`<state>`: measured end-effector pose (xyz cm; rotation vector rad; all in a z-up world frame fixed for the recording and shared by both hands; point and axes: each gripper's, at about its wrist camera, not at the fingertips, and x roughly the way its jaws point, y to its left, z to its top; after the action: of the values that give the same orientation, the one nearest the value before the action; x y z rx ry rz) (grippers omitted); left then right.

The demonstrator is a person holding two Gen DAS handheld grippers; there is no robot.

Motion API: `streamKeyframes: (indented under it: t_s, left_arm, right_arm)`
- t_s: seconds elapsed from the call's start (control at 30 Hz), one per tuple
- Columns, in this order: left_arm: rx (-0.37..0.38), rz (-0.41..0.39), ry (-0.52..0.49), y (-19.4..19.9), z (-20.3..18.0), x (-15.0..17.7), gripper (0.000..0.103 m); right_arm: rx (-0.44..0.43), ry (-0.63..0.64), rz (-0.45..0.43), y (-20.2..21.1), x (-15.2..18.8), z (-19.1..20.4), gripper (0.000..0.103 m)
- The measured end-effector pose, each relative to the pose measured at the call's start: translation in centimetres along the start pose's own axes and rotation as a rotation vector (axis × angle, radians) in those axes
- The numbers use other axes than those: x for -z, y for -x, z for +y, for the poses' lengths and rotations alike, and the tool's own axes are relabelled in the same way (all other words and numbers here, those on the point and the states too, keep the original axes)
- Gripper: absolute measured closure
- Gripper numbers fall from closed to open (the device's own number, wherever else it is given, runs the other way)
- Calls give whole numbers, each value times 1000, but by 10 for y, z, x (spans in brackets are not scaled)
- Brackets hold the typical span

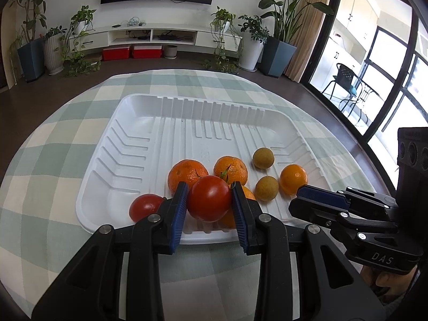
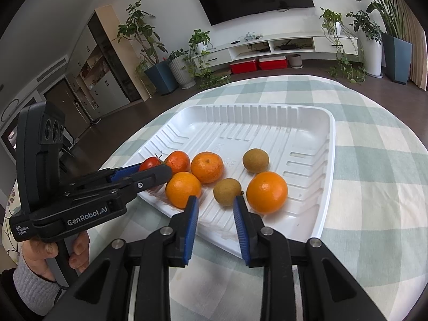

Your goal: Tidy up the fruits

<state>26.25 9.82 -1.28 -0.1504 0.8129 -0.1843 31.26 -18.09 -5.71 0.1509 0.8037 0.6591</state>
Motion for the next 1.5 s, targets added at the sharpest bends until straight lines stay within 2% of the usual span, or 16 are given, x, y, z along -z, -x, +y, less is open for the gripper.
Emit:
streamKeyframes:
  t_s: [0.43, 0.53, 0.63, 0.77, 1.03, 1.1, 1.17, 1.5]
  left_arm:
    - [-28, 2, 0, -2, 2, 2, 72]
    - [-33, -5, 5, 0, 3, 3, 57]
    - [-32, -8, 14, 2, 4, 3, 55]
    - [-49, -23, 11, 7, 3, 3, 43]
    - [-90, -51, -12, 22, -8, 11, 28]
    - [-108, -66, -15, 28, -12, 14, 27]
    - [-117, -72, -16, 34, -16, 17, 20]
    - [-156, -102, -53, 60, -45, 37, 18]
  right_arm:
    - [1, 1, -2, -1, 0, -1, 72]
    - [0, 1, 0, -1, -1, 1, 72]
    - [0, 1, -2, 0, -1, 0, 72]
    - [-2, 0, -7, 1, -1, 1, 71]
    - [5, 11, -26, 11, 2, 9, 71]
    - [6, 12, -33, 14, 3, 11, 71]
    - [5, 14, -39, 18, 5, 12, 71]
    - [27, 55, -89, 43, 14, 26, 67]
